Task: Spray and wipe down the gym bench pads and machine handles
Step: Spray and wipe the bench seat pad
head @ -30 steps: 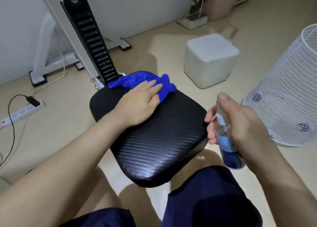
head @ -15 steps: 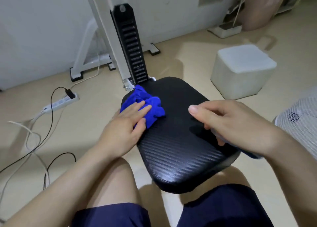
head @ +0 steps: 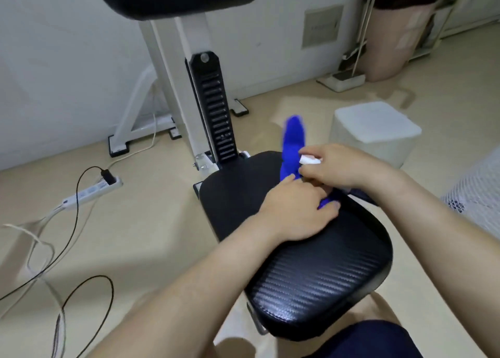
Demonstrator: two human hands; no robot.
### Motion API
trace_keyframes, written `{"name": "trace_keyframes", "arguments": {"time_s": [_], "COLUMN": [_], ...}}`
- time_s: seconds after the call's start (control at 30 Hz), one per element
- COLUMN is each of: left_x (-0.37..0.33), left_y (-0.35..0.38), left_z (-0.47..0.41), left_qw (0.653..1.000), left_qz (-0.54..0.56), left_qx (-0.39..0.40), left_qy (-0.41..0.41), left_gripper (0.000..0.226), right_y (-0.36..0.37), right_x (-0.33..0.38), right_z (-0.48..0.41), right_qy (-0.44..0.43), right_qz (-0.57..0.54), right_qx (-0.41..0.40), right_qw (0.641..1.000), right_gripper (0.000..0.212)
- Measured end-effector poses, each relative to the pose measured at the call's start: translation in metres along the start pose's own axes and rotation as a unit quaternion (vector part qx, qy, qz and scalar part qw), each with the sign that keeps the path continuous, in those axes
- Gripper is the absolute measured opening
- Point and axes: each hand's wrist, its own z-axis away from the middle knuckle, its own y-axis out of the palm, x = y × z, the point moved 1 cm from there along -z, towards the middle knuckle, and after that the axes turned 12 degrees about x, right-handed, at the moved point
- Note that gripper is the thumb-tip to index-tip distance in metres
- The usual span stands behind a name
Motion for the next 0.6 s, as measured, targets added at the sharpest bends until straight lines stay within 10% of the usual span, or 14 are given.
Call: {"name": "trace_keyframes", "arguments": {"time_s": [0.1,0.33,0.6], "left_x": [0.033,0.117,0.096], "left_y": [-0.002,-0.029,-0.039], "left_z": [-0.007,-0.068,-0.076], "left_qw": [0.999,0.987,0.983], "left_qz": [-0.005,0.028,0.087], "left_qx": [0.027,0.03,0.011], "left_qy": [0.041,-0.155,-0.163], "left_gripper": [0.04,0.05,0.038], "right_y": [-0.001,0.012,-0.001], "right_x": [-0.012,0.011,-0.029], "right_z": [-0.004,-0.042,-0.032], "right_qy": [0.003,0.042,0.047], "right_qz": [-0.037,0.161,-0.228], "right_qx": [0.055,0.048,-0.104], "right_qw": [0.998,0.985,0.967], "right_gripper": [0.028,0.019,0.048]}}
